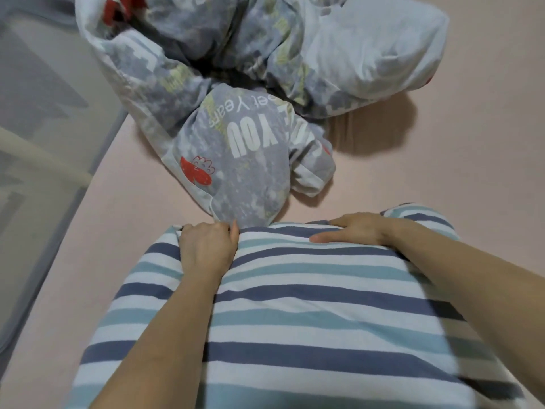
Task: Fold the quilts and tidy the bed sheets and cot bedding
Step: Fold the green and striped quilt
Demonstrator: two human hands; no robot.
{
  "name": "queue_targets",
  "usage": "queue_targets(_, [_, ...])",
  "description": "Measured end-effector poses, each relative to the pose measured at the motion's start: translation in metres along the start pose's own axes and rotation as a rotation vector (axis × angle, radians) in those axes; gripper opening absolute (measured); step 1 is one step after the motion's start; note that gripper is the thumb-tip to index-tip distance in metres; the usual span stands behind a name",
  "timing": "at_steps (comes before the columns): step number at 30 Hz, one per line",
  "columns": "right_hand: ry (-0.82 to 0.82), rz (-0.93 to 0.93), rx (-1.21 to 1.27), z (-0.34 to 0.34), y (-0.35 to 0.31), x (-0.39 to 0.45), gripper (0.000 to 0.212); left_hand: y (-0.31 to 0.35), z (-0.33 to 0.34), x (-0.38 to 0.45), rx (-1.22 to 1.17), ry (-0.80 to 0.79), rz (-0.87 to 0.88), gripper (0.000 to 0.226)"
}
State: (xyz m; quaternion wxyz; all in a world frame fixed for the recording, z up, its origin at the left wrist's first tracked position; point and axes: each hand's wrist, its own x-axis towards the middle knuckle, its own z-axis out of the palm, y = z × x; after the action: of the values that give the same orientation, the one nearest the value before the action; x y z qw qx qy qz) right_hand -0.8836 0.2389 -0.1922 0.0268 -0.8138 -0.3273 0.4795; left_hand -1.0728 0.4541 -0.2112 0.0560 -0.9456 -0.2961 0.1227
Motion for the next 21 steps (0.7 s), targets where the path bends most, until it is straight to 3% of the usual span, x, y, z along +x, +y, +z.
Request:
queue_targets(2, [0.102, 0.014, -0.117, 0.017, 0.003, 0.003, 0.073, 0.008, -0.004, 0.005, 0.079, -0.016, 0.082, 0.036])
queue_targets(4, [0.254, -0.034, -0.135, 0.019, 0.003, -0.005, 0.067, 0.029, -0.021, 0.016, -0.053, -0.001, 0.082, 0.028])
queue_targets(6, [0.285, -0.098, 0.005, -0.001, 0.012, -0.018, 0.065, 0.048, -0.046, 0.028, -0.401, -0.043, 0.107, 0.037])
queue_targets(8, [0.167, -0.119, 0.167, -0.028, 0.035, -0.037, 0.063, 0.075, -0.072, 0.034, -0.805, -0.33, 0.231, 0.057])
queue_targets(11, [0.05, -0.07, 0.032, -0.029, 0.053, -0.046, 0.078, 0.094, -0.077, 0.024, -0.61, -0.644, 0.407, 0.106])
queue_targets(14, [0.17, 0.042, 0.027, 0.009, 0.078, -0.047, 0.072, 0.134, -0.072, 0.026, -0.431, -0.783, 0.416, 0.115])
queue_targets(16, [0.334, 0.017, 0.005, 0.03, 0.083, -0.05, 0.059, 0.163, -0.071, 0.024, -0.344, -0.83, 0.437, 0.109])
queue_targets(18, [0.499, -0.036, -0.077, 0.025, 0.087, -0.057, 0.056, 0.183, -0.069, 0.024, -0.352, -0.783, 0.49, 0.084])
queue_targets(21, [0.78, -0.057, -0.138, -0.004, 0.092, -0.063, 0.061, 0.181, -0.069, 0.028, -0.687, -0.708, 0.507, 0.053])
